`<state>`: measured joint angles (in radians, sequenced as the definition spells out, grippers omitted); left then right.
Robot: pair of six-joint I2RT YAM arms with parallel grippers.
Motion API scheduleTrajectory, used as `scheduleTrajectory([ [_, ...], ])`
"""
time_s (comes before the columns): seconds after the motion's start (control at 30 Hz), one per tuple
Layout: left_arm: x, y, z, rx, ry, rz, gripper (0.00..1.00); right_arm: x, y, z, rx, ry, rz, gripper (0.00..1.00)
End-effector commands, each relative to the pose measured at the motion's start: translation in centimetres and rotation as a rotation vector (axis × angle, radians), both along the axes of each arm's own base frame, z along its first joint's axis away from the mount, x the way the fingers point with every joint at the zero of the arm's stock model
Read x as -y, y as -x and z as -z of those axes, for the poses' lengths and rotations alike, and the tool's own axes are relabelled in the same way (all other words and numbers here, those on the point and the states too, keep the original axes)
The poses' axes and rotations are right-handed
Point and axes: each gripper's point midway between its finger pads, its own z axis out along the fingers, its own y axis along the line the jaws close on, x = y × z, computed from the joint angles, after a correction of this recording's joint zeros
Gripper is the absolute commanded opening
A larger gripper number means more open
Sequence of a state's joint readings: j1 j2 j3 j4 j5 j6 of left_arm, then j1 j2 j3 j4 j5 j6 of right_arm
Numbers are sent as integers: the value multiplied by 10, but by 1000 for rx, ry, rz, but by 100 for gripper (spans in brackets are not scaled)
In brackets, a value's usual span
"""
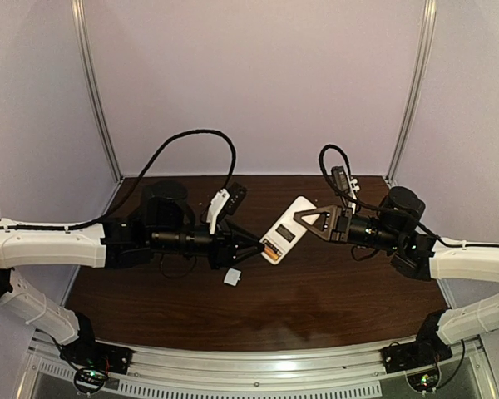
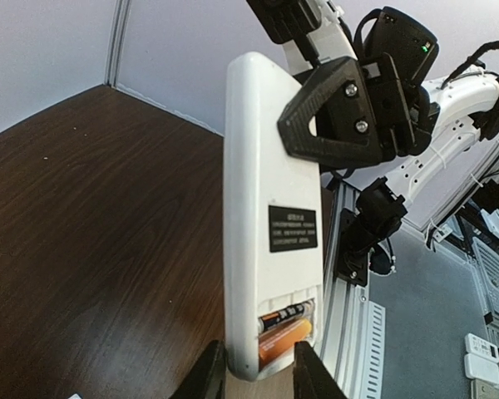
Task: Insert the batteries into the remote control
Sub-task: Adjust the battery in the battery compartment.
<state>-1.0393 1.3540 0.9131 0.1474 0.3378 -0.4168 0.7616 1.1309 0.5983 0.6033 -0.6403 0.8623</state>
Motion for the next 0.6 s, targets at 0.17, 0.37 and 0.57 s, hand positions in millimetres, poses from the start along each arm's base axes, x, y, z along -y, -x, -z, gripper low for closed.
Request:
scheduleTrajectory([
  [0.17,2,-14,-11,44,-9,-42,17,-1,8,-28,57,-67,-38,0],
  [0.37,2,-15,0,44,-44,-39,12,-2,8,-29,46,-81,-37,0],
  [0.57,7,-5,3,42,-34,30,23,-2,7,-28,46,-77,-33,0],
])
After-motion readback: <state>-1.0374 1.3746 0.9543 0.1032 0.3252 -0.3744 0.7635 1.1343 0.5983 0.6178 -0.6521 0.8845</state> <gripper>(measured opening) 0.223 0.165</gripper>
